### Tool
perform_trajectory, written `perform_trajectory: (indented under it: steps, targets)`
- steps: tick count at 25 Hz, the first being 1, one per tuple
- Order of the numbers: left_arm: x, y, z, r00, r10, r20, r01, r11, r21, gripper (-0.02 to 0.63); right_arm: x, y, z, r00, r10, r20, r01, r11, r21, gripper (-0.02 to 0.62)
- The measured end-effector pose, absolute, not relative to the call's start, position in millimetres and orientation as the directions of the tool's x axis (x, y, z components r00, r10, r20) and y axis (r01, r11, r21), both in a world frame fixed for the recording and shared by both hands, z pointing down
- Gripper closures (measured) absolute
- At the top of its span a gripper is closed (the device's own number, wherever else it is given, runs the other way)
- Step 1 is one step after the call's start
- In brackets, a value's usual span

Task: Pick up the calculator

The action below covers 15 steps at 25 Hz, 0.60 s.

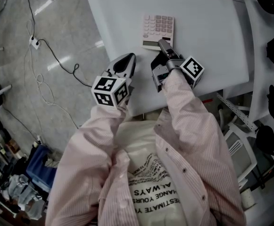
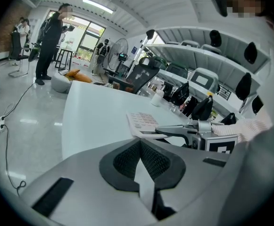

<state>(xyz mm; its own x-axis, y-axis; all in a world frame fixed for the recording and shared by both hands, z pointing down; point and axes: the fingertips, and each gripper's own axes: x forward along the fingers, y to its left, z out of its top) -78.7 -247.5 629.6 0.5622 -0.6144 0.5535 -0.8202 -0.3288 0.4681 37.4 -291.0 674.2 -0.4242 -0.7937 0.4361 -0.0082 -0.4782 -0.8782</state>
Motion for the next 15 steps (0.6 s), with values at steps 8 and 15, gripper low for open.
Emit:
perform_trajectory:
  steps: [8,15]
  targets:
    - [-83,-247,604,0.581,-0.627,0.519,-0.809,-0.377,0.451,0.604,36,-281,651,-0.473,-0.773,0.422,-0.062,-0.449,-0.891,0.528]
    - [-87,-239,575,0.578,-0.661,0.478,-0.81,-0.393,0.435,0.604,37,-273,617,-0.502,-0.778,0.378,-0.072,-0.398,-0.914,0.529]
